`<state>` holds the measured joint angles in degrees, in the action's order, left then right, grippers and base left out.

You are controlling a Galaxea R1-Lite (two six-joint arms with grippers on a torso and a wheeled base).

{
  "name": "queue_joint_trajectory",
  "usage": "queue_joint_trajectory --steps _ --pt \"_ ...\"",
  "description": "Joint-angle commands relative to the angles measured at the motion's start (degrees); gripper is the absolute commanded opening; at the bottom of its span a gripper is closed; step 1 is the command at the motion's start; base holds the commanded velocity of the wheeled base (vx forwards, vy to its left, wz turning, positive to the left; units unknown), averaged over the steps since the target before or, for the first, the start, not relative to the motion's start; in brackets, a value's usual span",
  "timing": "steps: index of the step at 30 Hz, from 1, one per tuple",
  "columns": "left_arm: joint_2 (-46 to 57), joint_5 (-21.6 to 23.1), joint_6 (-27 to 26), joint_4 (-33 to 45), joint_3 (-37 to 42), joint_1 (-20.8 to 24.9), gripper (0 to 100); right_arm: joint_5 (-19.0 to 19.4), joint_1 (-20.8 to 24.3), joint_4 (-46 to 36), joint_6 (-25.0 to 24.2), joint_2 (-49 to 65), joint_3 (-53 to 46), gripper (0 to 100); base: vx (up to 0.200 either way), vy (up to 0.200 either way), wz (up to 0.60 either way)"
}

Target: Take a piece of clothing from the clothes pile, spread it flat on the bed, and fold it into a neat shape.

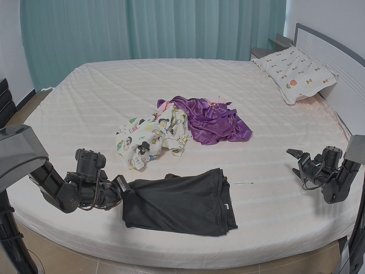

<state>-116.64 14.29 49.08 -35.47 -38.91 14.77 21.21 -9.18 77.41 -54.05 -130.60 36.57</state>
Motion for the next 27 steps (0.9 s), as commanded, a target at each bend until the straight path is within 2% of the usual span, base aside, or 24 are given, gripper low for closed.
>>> queue_joint_trajectory --steps 1,4,10,16,23,24,27 --pt "1.2 0.9 0.1 0.1 1.3 -1.6 0 0.1 0.0 0.0 0.0 -0.1 0.0 100 0.000 0.200 0.00" --pt "3.1 3.6 -0.1 0.1 2.8 -3.4 0 0.1 0.0 0.0 0.0 -0.1 -0.1 100 0.000 0.200 0.00" --pt "4.1 5.5 -0.3 0.0 4.3 -6.7 0 0.0 0.4 0.0 0.0 -0.1 -0.4 100 0.000 0.200 0.00" --pt "3.5 8.3 -0.7 -0.3 6.7 -7.3 0 -0.1 0.7 0.0 0.0 -0.1 -0.4 100 0.000 0.200 0.00" --pt "3.7 8.5 0.1 -4.0 10.5 -7.1 0 -0.1 0.8 0.0 0.0 -0.1 -0.4 100 0.000 0.000 0.00" --pt "3.8 8.5 0.4 -4.2 11.0 -7.1 100 -0.1 0.8 0.0 0.0 -0.1 -0.4 100 0.000 0.000 0.00" --pt "3.7 8.8 1.8 -5.4 11.1 -7.7 100 -0.1 1.1 0.0 0.0 0.1 -0.6 100 0.000 0.000 0.00"
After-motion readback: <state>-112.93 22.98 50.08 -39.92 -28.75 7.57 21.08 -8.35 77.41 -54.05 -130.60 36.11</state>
